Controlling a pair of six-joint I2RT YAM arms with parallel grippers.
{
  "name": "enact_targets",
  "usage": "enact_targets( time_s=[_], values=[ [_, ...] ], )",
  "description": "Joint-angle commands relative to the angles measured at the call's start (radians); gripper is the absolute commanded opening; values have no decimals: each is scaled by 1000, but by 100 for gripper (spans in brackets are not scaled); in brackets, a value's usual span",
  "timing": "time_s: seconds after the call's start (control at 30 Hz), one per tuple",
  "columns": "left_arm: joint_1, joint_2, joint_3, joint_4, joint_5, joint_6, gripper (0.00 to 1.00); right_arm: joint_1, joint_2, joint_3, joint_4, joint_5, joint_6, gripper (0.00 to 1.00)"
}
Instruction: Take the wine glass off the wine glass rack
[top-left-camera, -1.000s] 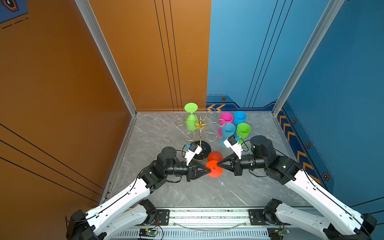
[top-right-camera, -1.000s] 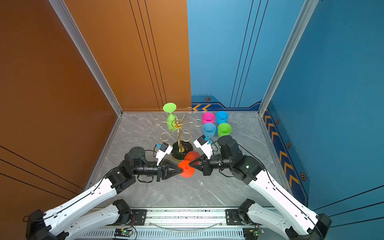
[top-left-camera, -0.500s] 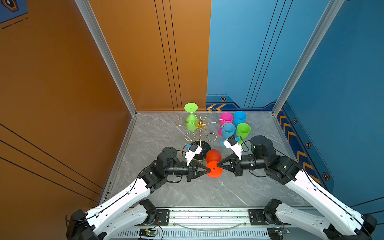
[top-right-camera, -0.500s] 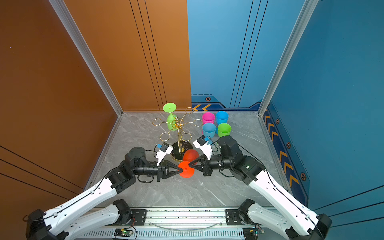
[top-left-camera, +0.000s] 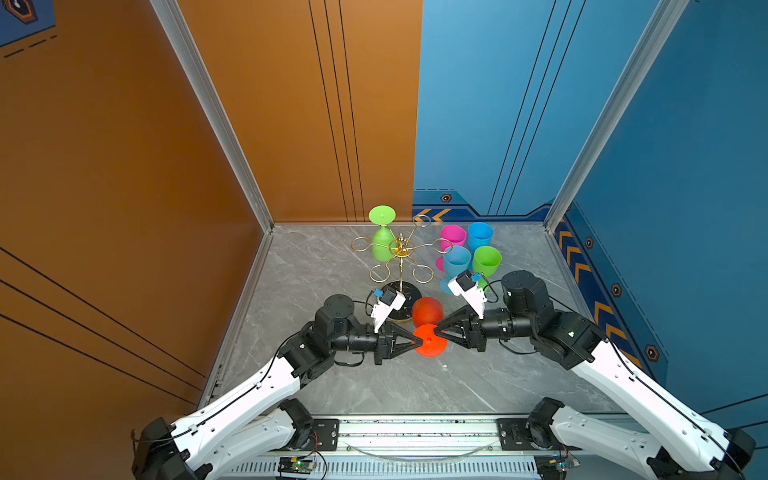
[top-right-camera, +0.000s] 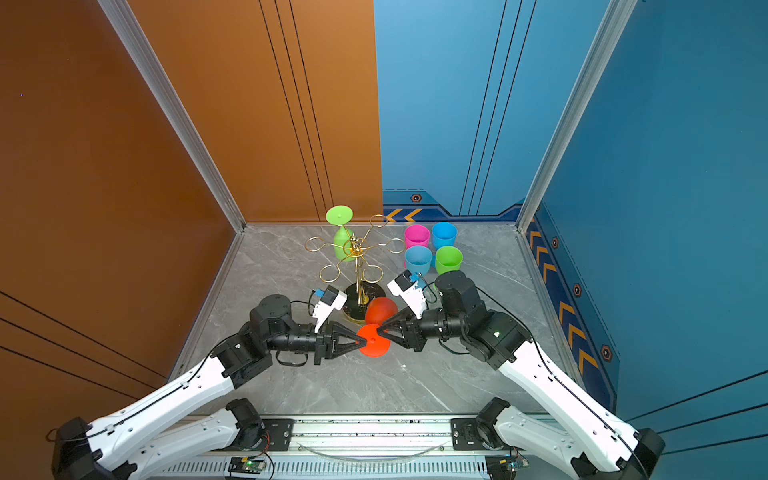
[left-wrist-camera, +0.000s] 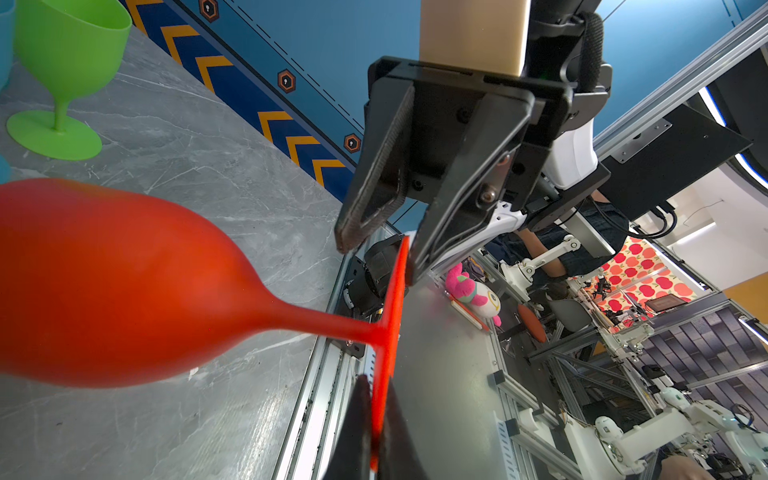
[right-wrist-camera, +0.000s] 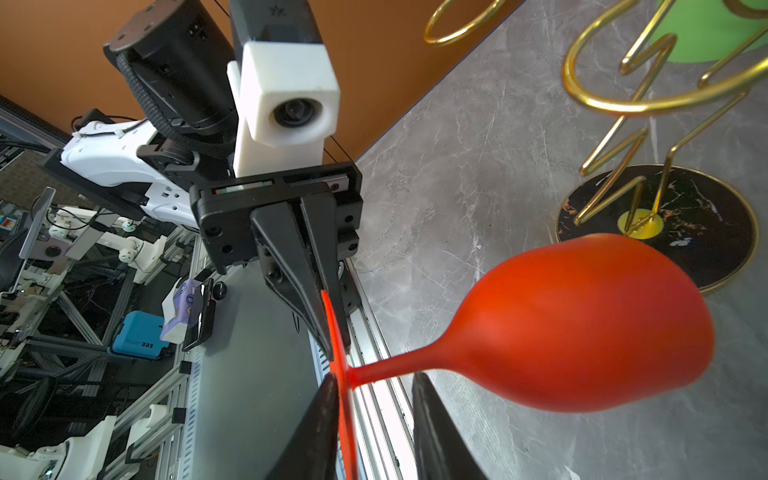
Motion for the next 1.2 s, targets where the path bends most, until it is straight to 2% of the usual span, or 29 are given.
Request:
enact_targets(
  time_s=[0.0,0.17,0.47,0.6,0.87,1.17],
  values=[
    [-13,-22,-3,16,9,44,0,2,-21,34,-40,27,-13,40],
    [-29,-37,8,-69,-40,110,0,-4,-23,51,-61,47,-12,49],
    [-88,-77,61,-280,-193,311,0,-43,-18,76,-90,91,9,66],
    [-117,-78,86,-389,-260,398,0,-67,-8,87,-99,98,24,69],
    [-170,-93,97,-450,-351,552,0,-110,9,92,-114,96,46,71],
    [-220,-132,87,-471,-378,707,0,-158,18,90,-124,89,77,71]
  ],
)
